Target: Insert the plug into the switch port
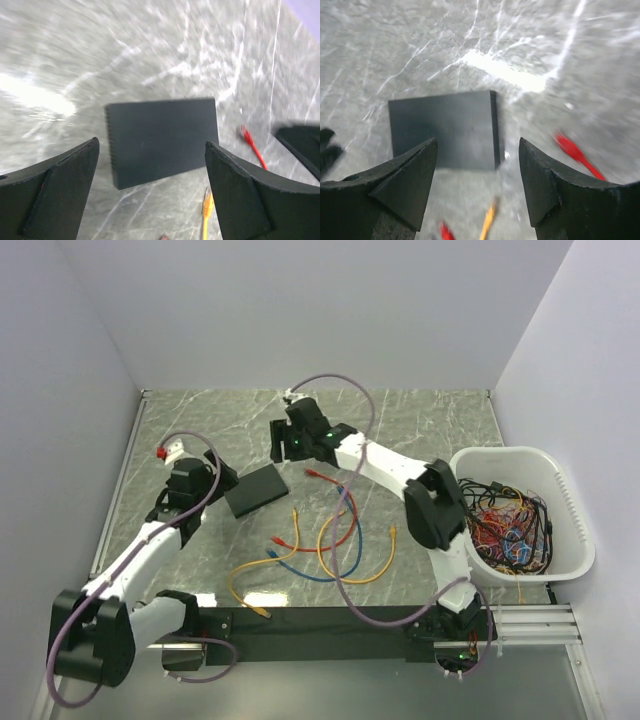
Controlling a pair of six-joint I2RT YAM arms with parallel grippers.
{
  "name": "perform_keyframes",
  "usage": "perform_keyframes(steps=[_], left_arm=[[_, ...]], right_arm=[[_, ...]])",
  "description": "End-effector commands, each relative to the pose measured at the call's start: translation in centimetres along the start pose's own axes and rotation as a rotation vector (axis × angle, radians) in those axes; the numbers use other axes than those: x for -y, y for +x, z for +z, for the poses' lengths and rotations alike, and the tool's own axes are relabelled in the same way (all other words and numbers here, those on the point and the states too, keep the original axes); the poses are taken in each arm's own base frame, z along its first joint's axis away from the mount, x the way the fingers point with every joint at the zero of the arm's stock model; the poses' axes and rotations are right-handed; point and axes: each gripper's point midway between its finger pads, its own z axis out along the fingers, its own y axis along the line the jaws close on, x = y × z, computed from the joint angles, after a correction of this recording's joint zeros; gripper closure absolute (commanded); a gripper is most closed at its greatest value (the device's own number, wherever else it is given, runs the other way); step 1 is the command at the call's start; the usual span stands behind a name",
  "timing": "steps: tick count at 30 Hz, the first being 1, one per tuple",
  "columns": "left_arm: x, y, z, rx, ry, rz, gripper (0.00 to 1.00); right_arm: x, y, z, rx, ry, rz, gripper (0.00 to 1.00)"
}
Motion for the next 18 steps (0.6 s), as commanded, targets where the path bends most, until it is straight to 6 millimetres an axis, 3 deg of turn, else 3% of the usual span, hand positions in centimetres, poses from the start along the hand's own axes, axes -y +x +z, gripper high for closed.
perform_keyframes(steps=[1,2,4,5,7,10,12,18], left_arm=[[-0.6,-4.0,-2.1,0.159,-0.077,-0.062,0.07],[-0.2,-5.3,-3.3,0.218,-0.049,-0.089,0.07],[-0.6,-5.5,-4.2,0.272,-0.022,-0.14,0.02],[-1.1,-5.1,-4.8,0.296,0.005,-0.164,0.01],[0.1,-5.2,-5.3,0.322,0.104,-0.246,0.01],[1.5,-4.8,-6.2,0.307,0.216,-0.225,0.01],[2.4,-4.9,-6.6,0.291,0.252,-0.194,0.01],[1.2,-5.8,-7.2,0.314,0.16,-0.142,0.01]], right_arm=[[1.5,-1.0,-4.8,0.02,0.079,-0.037,0.27],[2.2,0.3,-5.0,-0.014,0.107,-0.041,0.29],[3.0,1.8,-6.0,-0.065,0.134,-0.028,0.3],[3.2,3.8,-6.0,-0.116,0.127,-0.025,0.32],[2.8,5.3,-7.0,-0.144,0.111,-0.027,0.33],[2.3,8.7,-7.7,-0.206,0.12,-0.053,0.35],[1.9,10.7,-7.8,-0.248,0.12,-0.056,0.38],[0.8,15.2,-5.8,-0.33,0.121,-0.038,0.44]])
